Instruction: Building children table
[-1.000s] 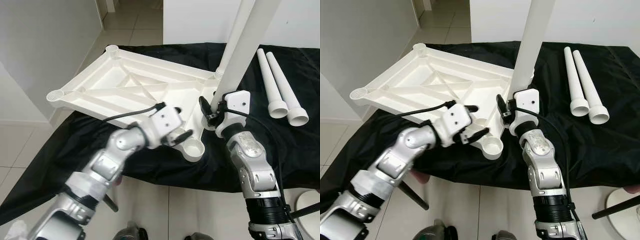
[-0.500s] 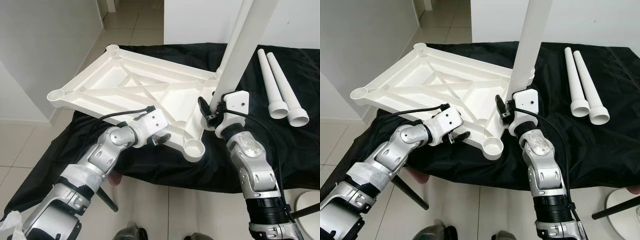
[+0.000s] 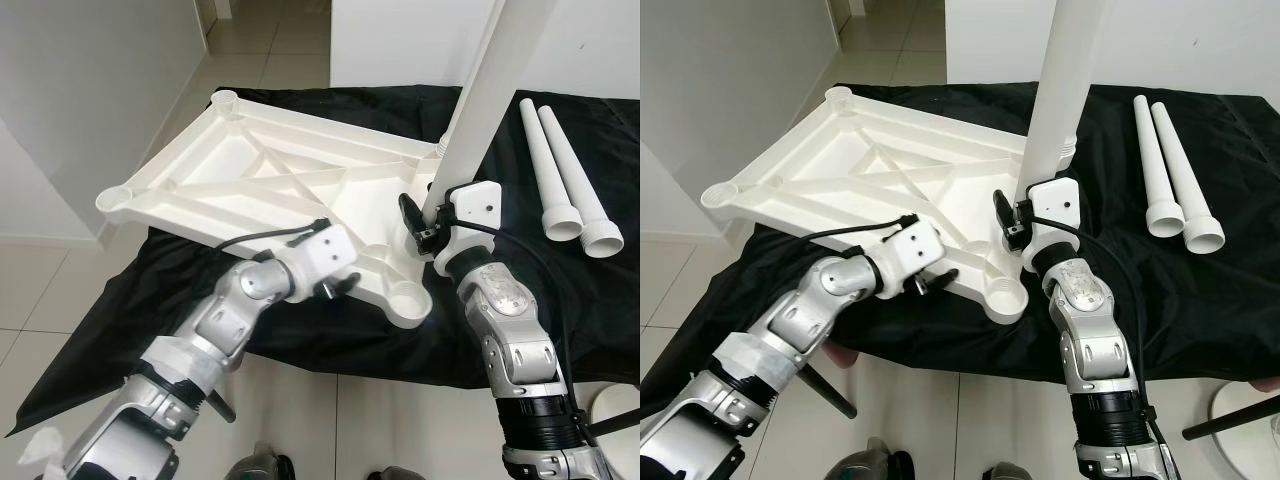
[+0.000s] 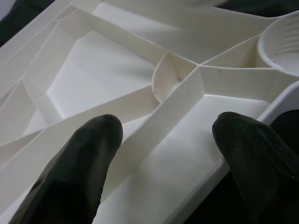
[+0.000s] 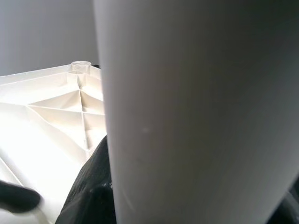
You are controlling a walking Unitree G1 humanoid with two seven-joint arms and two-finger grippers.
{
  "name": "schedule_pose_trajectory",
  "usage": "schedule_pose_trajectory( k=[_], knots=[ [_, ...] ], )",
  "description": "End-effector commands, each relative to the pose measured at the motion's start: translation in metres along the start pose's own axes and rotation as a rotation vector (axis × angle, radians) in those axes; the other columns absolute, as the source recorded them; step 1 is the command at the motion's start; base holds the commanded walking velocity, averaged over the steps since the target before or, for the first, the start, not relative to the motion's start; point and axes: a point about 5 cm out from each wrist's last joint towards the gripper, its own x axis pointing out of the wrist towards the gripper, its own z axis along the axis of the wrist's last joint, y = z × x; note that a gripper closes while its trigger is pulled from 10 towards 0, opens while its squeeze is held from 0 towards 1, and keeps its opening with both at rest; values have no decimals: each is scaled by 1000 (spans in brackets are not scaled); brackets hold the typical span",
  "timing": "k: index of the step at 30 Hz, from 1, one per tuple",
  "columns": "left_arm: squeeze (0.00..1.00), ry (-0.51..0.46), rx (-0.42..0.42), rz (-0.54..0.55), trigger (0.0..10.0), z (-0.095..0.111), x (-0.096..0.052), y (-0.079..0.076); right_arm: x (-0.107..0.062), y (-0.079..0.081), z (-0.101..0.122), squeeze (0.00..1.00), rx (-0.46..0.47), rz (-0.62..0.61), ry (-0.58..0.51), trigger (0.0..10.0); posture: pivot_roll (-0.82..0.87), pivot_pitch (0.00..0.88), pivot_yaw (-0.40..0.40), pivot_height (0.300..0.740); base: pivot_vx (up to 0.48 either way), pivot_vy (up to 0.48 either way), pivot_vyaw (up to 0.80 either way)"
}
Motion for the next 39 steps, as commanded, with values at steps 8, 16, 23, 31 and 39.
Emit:
schedule_pose_trajectory(
  k=[8,16,23,31,39],
  knots=[
    [0,13,-30,-84,10000,3,16,-31,-4,6,-1,0,19,14,-8,10000,-55,74,69,740,0,0,0],
    [0,24,17,-32,10000,-5,-1,-12,-9,7,-7,0,84,-4,-15,10000,-47,66,69,740,0,0,0],
    [0,-193,-34,-36,10000,24,-24,-5,-17,1,4,0,200,-88,-137,10000,-34,37,67,740,0,0,0],
    [0,-184,-5,-91,10000,19,-25,-16,-32,-4,1,0,203,-134,-141,10000,-41,30,69,740,0,0,0],
    [0,-230,-88,-247,10000,28,-26,-35,-40,-12,4,0,206,-168,-159,10000,-47,32,74,740,0,0,0]
  ],
)
